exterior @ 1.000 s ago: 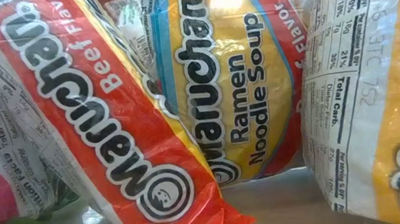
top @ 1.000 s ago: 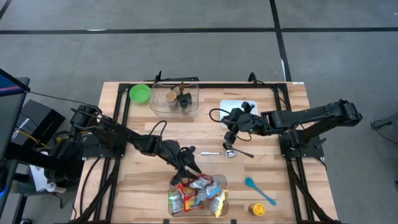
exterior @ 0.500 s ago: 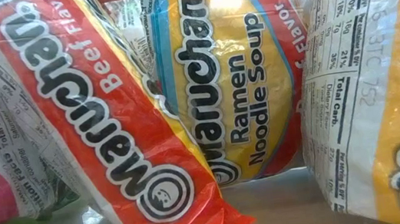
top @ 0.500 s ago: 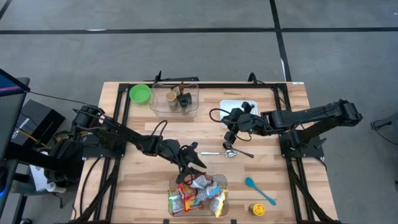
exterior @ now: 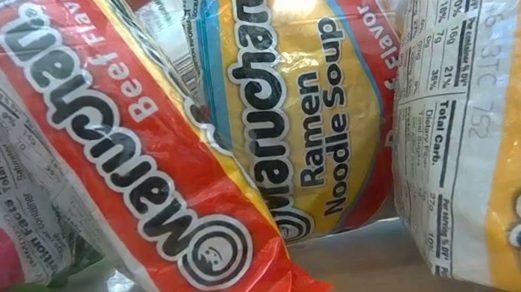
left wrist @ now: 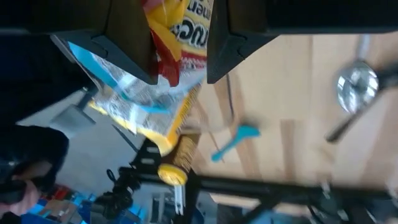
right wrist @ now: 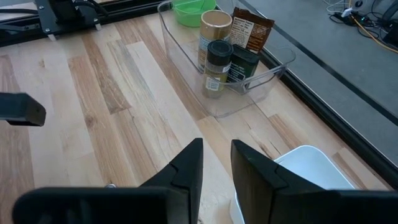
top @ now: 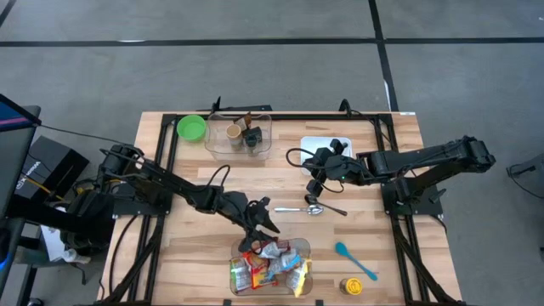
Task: Pick & Place Food Item
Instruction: Put the red noodle pack into the bottom transparent bin
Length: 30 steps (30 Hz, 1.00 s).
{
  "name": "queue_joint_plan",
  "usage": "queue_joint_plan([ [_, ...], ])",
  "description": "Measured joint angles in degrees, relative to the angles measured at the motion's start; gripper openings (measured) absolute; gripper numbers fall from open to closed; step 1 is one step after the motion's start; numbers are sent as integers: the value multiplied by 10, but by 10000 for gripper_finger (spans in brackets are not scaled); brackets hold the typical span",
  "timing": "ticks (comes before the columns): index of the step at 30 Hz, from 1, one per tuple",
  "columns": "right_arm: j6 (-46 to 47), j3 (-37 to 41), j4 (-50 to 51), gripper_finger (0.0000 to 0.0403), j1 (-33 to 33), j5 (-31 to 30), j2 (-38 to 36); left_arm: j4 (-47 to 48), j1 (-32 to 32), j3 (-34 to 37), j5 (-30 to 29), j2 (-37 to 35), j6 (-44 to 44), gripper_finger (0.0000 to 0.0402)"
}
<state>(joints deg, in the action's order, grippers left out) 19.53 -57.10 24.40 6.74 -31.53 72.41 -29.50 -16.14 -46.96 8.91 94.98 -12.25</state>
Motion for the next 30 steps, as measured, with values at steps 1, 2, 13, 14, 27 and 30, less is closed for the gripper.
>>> queue_joint_plan([
  [1,0,0,0,76,0,0,0,7,0,0,7,0,-3,131],
  [2,0,0,0,76,0,0,0,13,-1,0,9,0,-4,131],
  [13,0,0,0,76,0,0,0,41,-11,0,10,3,-5,131],
  [14,0,0,0,76,0,0,0,40,-12,0,10,3,-4,131],
  [27,0,0,0,76,0,0,0,26,-4,0,25,0,-5,149],
  [30,0,0,0,76,0,0,0,26,-5,0,56,0,-5,174],
])
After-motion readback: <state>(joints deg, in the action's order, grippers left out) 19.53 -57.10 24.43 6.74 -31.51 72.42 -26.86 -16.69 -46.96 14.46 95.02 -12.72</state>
